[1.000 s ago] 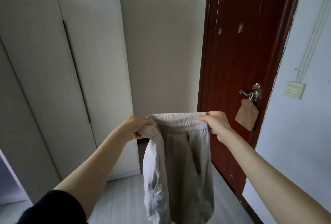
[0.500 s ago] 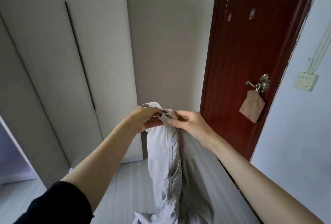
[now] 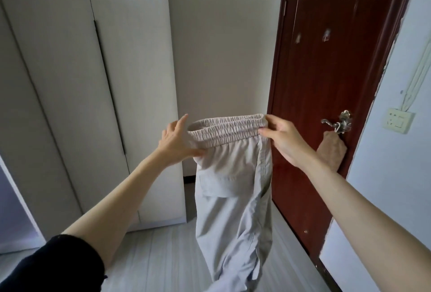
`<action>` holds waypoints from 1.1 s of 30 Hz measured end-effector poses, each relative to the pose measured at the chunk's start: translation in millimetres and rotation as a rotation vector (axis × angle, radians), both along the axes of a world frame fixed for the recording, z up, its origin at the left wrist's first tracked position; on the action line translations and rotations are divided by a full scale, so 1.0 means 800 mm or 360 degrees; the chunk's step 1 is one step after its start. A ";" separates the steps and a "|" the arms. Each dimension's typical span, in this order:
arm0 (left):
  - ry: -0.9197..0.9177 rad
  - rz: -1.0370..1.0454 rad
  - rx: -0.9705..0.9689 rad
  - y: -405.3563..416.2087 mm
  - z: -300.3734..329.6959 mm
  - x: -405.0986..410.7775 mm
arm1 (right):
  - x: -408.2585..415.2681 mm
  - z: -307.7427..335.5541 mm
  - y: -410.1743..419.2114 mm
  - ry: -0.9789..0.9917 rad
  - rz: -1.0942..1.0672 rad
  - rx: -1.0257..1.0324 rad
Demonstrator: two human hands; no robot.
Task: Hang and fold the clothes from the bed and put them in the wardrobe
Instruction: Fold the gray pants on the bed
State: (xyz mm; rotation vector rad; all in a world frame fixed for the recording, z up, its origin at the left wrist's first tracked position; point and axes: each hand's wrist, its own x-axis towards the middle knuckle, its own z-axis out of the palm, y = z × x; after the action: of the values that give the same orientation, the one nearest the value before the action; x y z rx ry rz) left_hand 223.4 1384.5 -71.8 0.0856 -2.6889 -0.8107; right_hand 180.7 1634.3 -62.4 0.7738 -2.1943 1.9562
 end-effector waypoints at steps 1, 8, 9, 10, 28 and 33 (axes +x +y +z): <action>0.0023 -0.0157 0.0129 0.001 0.010 -0.006 | -0.003 0.013 0.005 -0.0023 0.0066 -0.0058; 0.0232 -0.0554 0.0916 0.013 0.092 -0.035 | -0.033 0.109 0.023 0.0166 -0.0192 0.0157; 0.0283 -0.0516 0.0933 0.019 0.102 -0.042 | -0.040 0.120 0.020 0.0218 -0.0327 0.0241; 0.0329 -0.0475 0.0949 0.024 0.113 -0.050 | -0.048 0.131 0.017 0.0257 -0.0441 0.0318; 0.1109 -0.0311 0.1161 -0.009 0.266 -0.100 | -0.123 0.259 -0.070 0.0791 -0.0503 -0.0503; 0.0718 -0.0219 0.1065 -0.032 0.227 -0.114 | -0.140 0.212 -0.063 0.0394 -0.0407 -0.0193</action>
State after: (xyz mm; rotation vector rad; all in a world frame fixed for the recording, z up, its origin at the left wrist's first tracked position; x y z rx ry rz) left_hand 132.5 1359.2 109.5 -0.1157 -1.9335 -1.5324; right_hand 68.7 1583.7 107.4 0.6425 -1.9082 1.7475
